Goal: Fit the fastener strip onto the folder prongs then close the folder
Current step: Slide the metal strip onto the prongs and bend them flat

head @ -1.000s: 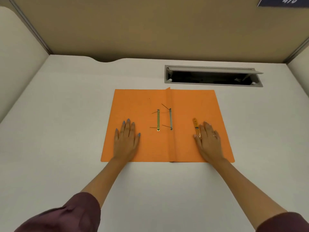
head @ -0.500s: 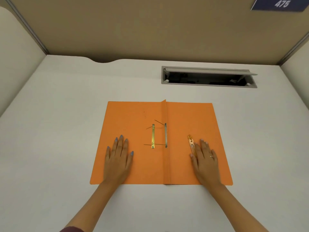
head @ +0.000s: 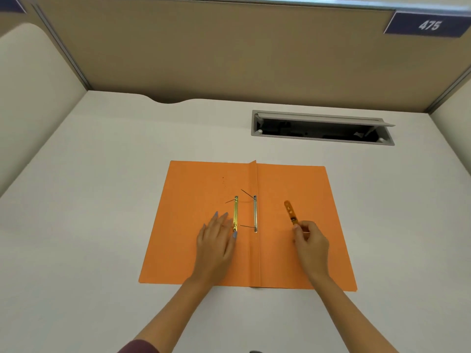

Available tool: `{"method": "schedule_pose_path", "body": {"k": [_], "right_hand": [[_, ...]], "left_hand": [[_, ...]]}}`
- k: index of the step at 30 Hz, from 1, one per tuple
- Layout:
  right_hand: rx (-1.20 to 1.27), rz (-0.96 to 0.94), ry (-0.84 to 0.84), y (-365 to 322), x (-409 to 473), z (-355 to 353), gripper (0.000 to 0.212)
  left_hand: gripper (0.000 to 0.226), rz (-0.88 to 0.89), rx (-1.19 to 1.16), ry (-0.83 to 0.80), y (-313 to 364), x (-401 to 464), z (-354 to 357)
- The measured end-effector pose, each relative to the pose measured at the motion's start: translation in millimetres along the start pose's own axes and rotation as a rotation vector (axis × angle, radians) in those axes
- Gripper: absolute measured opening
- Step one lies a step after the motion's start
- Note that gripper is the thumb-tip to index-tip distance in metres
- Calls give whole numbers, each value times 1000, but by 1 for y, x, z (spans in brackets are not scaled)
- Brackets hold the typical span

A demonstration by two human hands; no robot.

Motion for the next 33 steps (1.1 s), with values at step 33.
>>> {"method": "schedule_pose_path", "body": {"k": [33], "right_hand": [[628, 407, -444, -40, 15, 81, 12]], "left_hand": [[21, 69, -81, -7, 46, 25, 23]]}}
Point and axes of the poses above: each hand's wrist, its own x-axis towards the middle knuckle, its own z-axis out of the palm, y = z × x, the point moved 10 cm from there along x, towards the middle knuckle, and after that the axes turned 7 degrees about -z, right-handed, at the moved point
